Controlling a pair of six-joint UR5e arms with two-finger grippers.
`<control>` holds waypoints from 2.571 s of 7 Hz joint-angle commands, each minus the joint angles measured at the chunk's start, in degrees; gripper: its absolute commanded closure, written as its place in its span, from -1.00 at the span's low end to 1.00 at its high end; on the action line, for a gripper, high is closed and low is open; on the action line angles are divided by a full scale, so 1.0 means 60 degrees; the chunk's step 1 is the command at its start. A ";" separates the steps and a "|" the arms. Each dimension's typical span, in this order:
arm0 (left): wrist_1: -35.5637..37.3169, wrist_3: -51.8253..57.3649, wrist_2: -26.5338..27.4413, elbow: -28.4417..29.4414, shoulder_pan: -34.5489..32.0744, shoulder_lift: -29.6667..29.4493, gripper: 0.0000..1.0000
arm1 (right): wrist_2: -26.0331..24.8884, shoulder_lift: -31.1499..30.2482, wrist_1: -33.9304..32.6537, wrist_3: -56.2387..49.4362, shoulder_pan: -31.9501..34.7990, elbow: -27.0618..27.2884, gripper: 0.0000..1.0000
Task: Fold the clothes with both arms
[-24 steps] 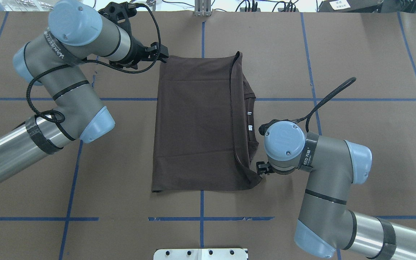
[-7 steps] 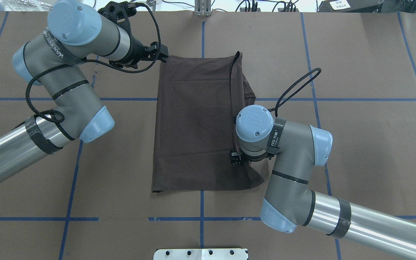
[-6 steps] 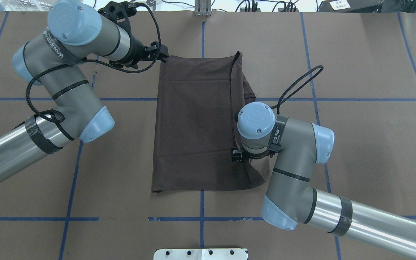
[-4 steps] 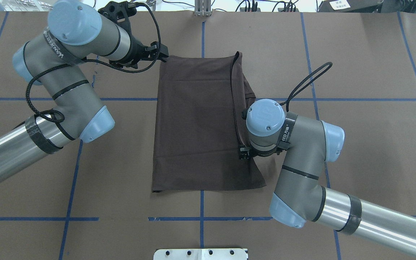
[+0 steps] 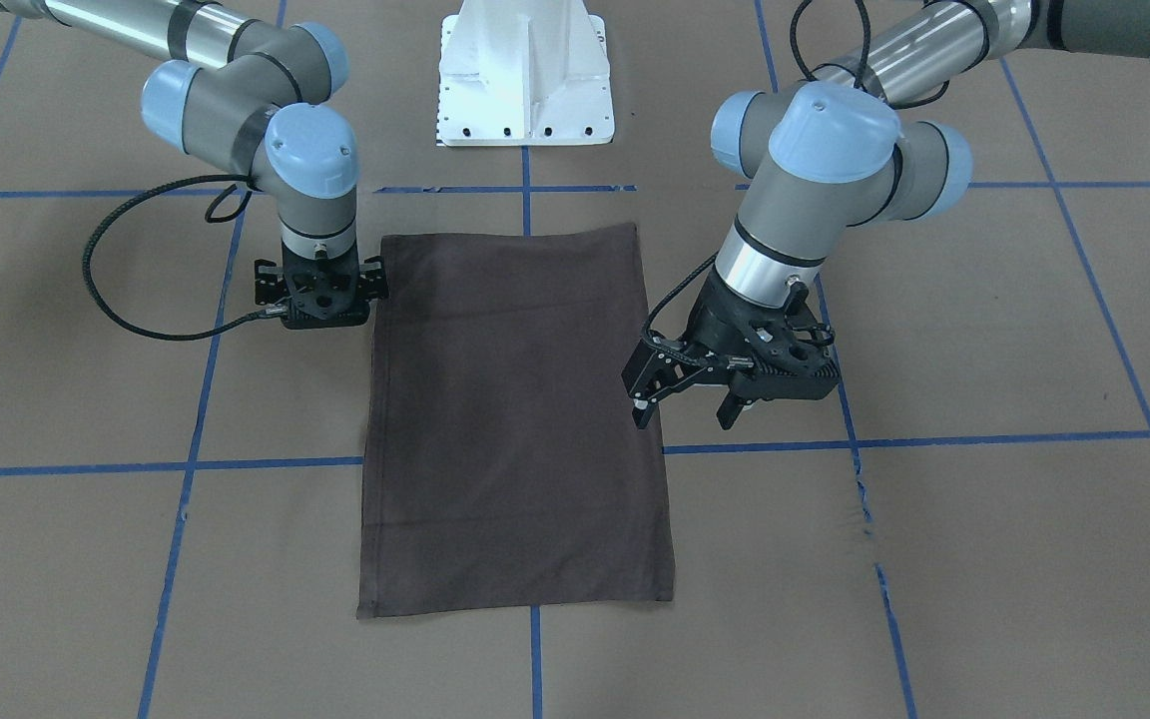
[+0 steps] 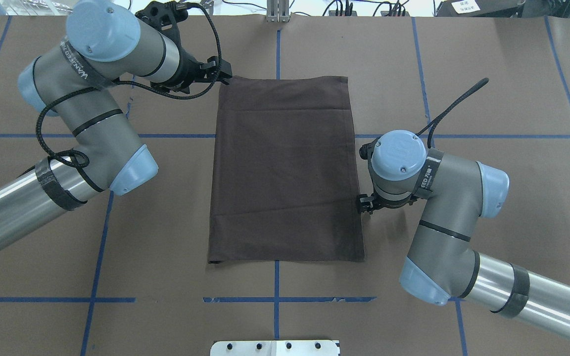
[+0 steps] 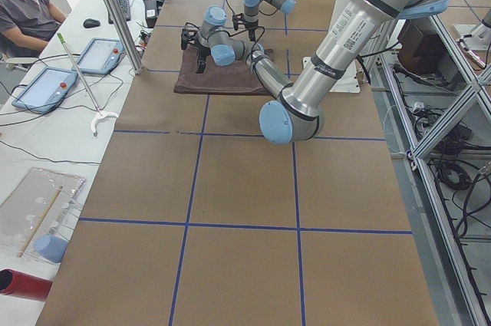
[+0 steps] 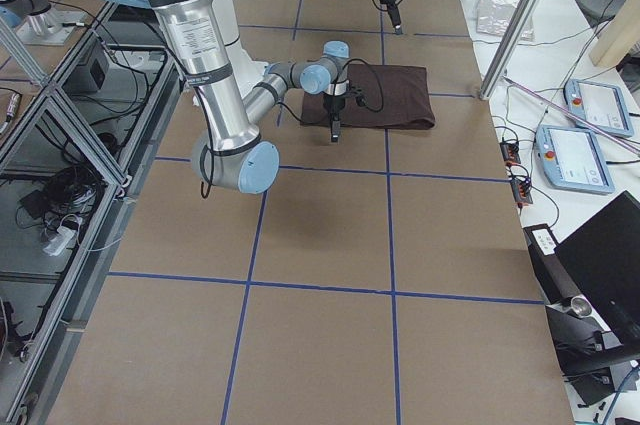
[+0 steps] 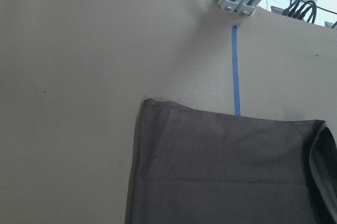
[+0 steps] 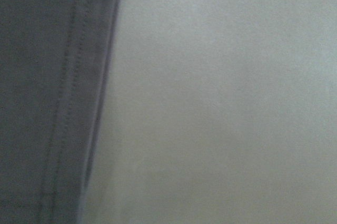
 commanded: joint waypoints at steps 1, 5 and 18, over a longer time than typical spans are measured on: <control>0.0015 -0.0020 0.0000 -0.0015 0.0006 -0.0027 -1.00 | 0.0042 0.0421 0.0064 -0.0239 0.0421 0.0208 -0.98; 0.0087 -0.0865 -0.0249 -0.0713 -0.0023 0.0162 -1.00 | 0.0173 0.1247 0.0094 -0.0224 0.0629 0.0119 -0.99; 0.0393 -0.4200 0.0676 -0.3238 0.2484 0.2829 -0.99 | 0.1373 0.0954 0.0138 0.1382 0.0965 0.2051 -1.00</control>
